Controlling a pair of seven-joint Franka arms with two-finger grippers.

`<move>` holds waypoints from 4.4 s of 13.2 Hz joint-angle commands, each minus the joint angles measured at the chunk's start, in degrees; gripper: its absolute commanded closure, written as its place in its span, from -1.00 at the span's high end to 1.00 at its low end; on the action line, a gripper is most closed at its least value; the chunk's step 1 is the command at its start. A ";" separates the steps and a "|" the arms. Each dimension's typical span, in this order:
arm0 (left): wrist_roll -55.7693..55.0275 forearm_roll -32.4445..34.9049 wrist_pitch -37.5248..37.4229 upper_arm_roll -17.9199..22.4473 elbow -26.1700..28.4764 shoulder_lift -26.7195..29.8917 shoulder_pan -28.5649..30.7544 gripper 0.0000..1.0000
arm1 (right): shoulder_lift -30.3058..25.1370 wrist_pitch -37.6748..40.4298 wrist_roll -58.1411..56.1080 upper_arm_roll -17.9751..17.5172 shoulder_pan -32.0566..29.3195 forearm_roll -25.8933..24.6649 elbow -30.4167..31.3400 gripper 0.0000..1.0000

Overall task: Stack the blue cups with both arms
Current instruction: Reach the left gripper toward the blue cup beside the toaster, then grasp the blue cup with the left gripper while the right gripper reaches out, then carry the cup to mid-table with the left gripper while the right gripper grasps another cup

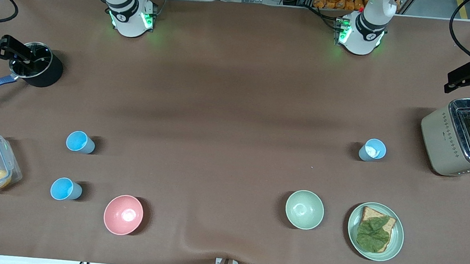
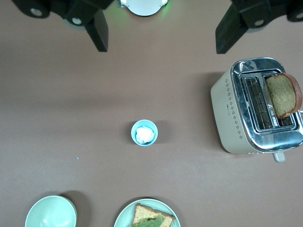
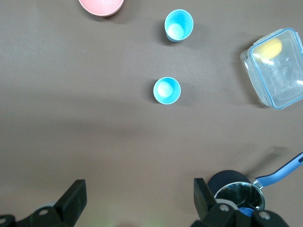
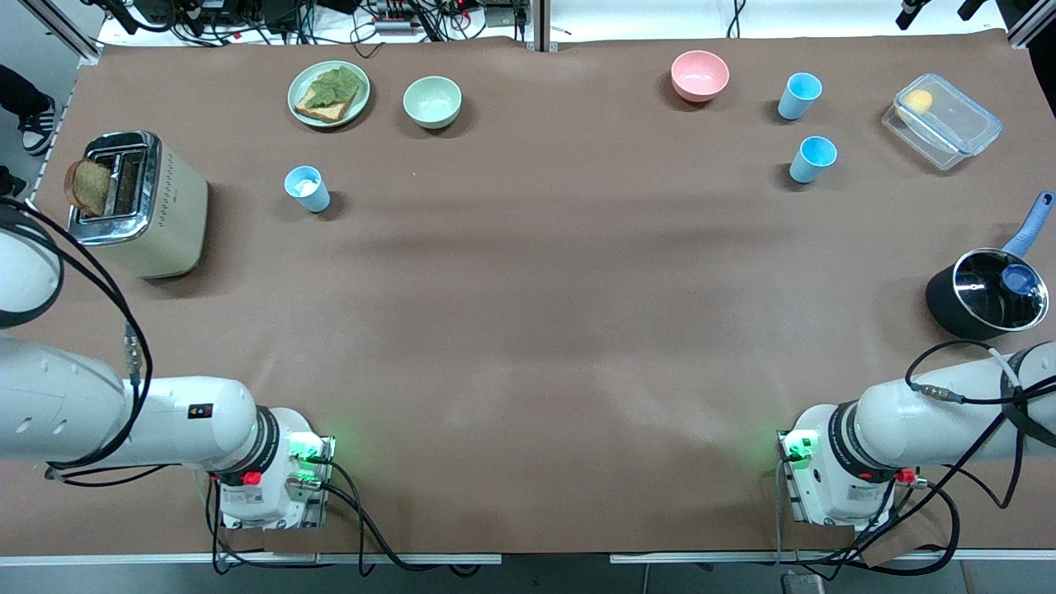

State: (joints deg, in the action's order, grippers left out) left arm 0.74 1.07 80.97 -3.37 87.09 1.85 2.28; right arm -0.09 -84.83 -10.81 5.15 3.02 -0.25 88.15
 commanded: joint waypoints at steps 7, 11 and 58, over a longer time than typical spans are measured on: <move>-0.91 1.04 -0.91 -0.05 0.79 -0.26 -0.18 1.00 | -0.08 0.63 0.09 0.04 0.49 -1.24 -0.26 1.00; -0.82 0.95 9.42 -0.05 7.44 -3.69 0.35 1.00 | 0.18 2.92 -0.09 0.04 0.49 -1.24 -0.26 1.00; -47.01 -6.79 45.30 -29.85 24.27 -20.29 -8.06 -1.00 | 41.31 -25.55 -18.99 0.30 -5.66 -0.71 -2.01 0.40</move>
State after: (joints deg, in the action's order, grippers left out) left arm -39.88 -5.77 124.20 -33.55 113.76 -15.15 -1.32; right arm 40.39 -108.81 -29.20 5.75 -2.67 -0.10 86.23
